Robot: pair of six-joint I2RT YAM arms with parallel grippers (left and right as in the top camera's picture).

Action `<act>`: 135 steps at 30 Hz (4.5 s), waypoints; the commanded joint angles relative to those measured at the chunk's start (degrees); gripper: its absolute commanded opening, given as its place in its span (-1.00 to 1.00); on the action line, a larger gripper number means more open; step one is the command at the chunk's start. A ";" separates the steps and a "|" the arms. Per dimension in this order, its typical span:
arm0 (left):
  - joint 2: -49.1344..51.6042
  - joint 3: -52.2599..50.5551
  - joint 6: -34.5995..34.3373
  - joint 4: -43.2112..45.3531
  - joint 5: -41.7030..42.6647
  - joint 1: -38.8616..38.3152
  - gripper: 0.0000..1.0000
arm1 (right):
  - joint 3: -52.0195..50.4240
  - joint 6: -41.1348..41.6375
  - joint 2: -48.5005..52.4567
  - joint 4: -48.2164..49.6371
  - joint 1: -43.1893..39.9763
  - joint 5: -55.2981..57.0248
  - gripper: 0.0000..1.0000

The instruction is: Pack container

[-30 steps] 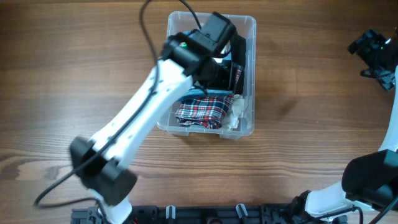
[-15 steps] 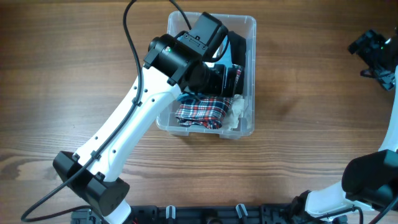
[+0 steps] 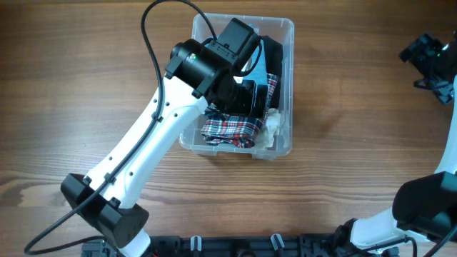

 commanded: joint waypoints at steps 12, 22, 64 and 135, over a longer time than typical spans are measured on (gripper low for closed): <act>-4.63 0.09 0.11 8.31 -12.15 -3.63 1.00 | -0.24 0.74 0.42 0.22 0.09 -0.52 0.99; -14.80 -15.67 0.07 19.96 -14.10 -0.04 0.99 | -0.24 0.74 0.42 0.22 0.09 -0.55 0.99; -93.83 -99.47 0.11 73.75 -3.72 35.47 0.99 | -0.24 0.76 0.42 0.24 0.09 -0.52 0.99; -102.75 -110.88 10.43 77.20 -4.96 37.59 1.00 | -0.24 0.74 0.42 0.22 0.09 -0.52 1.00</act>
